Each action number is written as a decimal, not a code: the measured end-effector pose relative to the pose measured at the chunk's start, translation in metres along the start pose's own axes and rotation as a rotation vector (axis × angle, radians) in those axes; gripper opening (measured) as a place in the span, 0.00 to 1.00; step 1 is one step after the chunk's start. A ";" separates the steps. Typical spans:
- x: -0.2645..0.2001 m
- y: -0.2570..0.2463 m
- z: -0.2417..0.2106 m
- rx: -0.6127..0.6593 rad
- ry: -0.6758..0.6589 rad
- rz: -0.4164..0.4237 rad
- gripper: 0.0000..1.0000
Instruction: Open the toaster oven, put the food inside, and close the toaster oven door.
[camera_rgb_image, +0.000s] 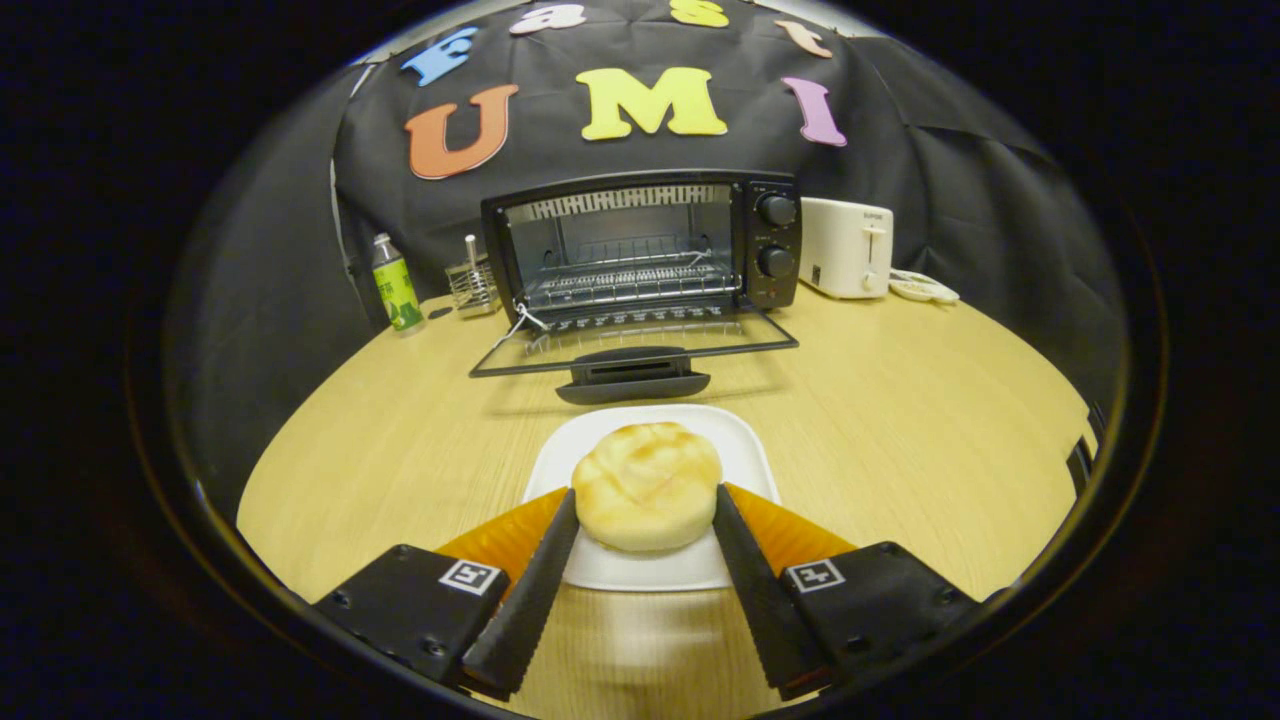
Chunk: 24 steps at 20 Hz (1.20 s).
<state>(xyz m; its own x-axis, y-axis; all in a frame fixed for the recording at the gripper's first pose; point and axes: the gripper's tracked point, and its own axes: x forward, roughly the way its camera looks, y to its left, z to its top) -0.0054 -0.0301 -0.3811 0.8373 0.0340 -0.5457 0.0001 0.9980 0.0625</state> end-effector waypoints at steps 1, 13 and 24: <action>-0.001 0.001 0.003 0.006 -0.006 0.006 0.88; -0.023 0.024 0.068 0.117 -0.138 0.138 0.87; 0.028 -0.002 0.170 0.266 -0.262 0.169 0.87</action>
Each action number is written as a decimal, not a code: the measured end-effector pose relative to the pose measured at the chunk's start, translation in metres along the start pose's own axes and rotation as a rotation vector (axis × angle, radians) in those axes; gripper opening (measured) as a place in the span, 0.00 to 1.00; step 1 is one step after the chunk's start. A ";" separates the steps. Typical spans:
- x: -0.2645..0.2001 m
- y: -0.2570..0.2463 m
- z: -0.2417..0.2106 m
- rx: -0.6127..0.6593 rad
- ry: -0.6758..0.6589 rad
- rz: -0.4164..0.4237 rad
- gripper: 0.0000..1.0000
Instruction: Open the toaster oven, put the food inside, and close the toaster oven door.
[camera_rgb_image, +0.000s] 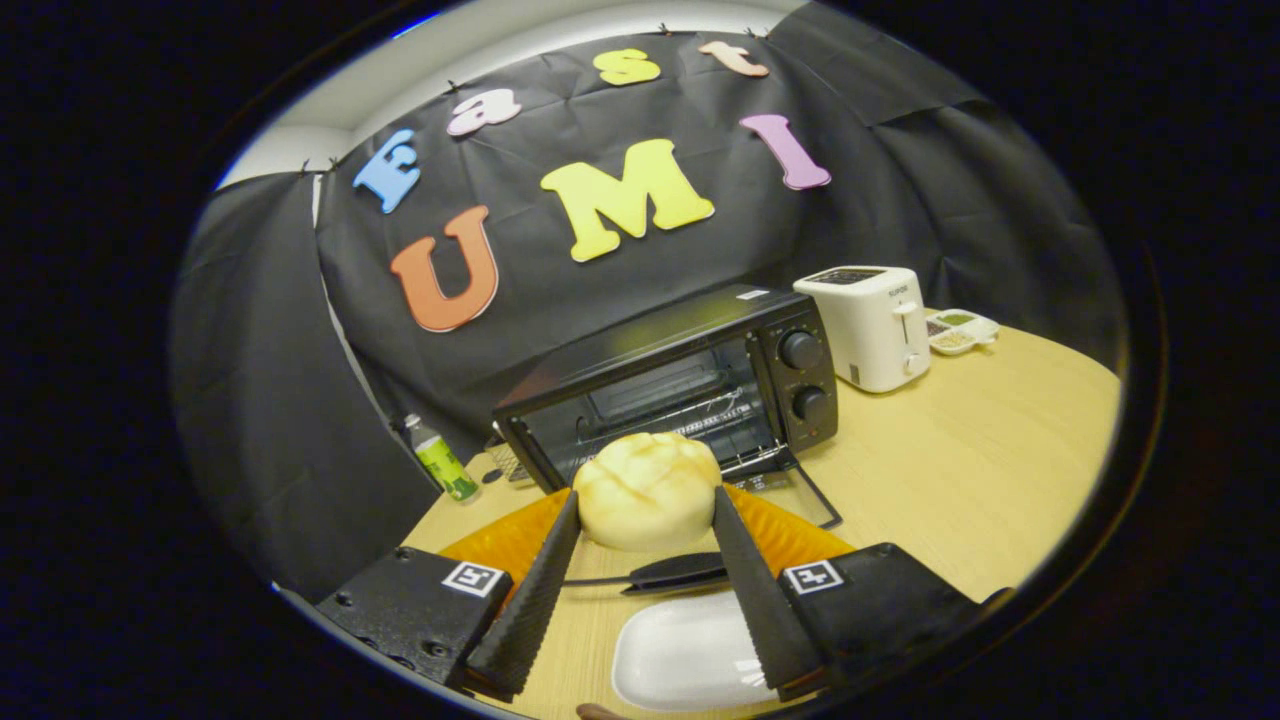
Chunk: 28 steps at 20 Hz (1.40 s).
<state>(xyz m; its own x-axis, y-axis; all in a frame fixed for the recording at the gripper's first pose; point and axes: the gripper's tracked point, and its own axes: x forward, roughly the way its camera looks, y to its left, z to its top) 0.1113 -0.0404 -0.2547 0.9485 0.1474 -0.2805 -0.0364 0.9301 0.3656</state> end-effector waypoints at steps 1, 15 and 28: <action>0.009 -0.004 0.004 0.018 0.002 -0.007 0.87; 0.124 -0.018 0.016 0.158 -0.001 -0.028 0.85; 0.144 -0.013 -0.001 0.171 0.066 -0.043 0.68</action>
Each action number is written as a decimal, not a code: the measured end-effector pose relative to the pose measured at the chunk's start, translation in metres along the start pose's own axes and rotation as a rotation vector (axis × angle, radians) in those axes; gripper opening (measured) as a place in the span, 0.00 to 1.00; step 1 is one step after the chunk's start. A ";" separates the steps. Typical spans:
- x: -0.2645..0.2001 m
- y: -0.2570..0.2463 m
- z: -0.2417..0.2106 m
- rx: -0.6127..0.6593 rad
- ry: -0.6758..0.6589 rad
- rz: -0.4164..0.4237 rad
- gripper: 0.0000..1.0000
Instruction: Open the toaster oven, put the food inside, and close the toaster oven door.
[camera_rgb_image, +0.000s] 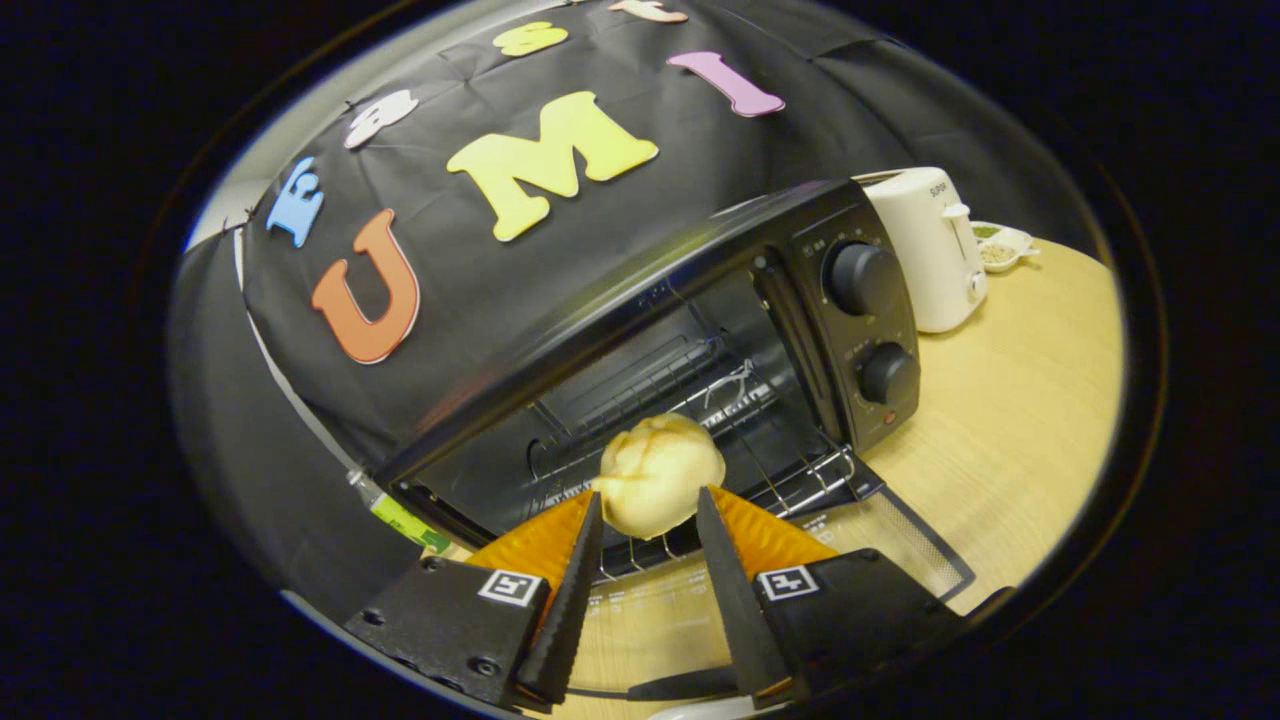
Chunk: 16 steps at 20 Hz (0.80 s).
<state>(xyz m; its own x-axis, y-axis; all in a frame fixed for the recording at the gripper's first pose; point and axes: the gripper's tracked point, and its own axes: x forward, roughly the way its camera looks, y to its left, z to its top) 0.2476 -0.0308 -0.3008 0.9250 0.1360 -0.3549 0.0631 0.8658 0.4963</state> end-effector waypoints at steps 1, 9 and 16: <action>0.004 0.004 0.002 0.000 0.003 0.007 0.67; 0.007 -0.003 -0.011 0.004 0.053 -0.017 0.68; -0.042 -0.008 -0.011 -0.115 0.030 -0.056 0.95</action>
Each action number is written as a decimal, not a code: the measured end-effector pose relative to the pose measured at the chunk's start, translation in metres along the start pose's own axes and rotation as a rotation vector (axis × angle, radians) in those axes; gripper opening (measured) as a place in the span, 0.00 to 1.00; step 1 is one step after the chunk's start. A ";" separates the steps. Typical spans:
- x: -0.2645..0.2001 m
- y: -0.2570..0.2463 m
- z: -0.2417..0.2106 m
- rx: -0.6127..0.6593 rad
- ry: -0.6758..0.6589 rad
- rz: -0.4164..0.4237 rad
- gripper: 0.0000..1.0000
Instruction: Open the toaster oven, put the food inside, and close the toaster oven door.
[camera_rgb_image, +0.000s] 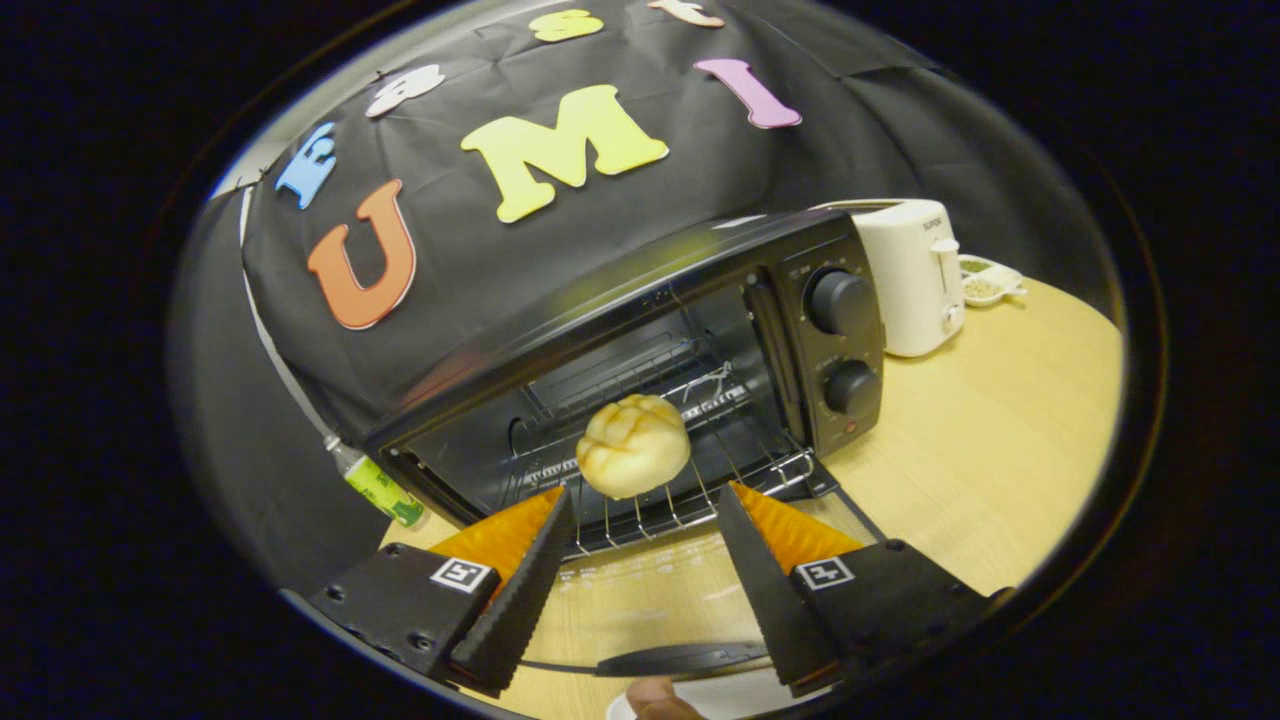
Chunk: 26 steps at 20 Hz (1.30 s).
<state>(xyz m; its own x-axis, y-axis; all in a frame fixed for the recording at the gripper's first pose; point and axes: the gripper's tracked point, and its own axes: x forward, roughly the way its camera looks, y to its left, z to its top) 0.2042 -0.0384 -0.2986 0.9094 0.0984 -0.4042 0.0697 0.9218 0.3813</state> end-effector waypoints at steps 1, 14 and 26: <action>-0.009 0.001 -0.001 -0.014 0.001 0.007 0.96; -0.063 -0.010 -0.084 -0.169 0.145 -0.028 1.00; -0.061 -0.013 -0.115 -0.168 0.227 -0.080 1.00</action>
<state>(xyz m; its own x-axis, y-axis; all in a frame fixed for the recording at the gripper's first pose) 0.1008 -0.0134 -0.3750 0.7873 0.0871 -0.6104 0.0513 0.9773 0.2056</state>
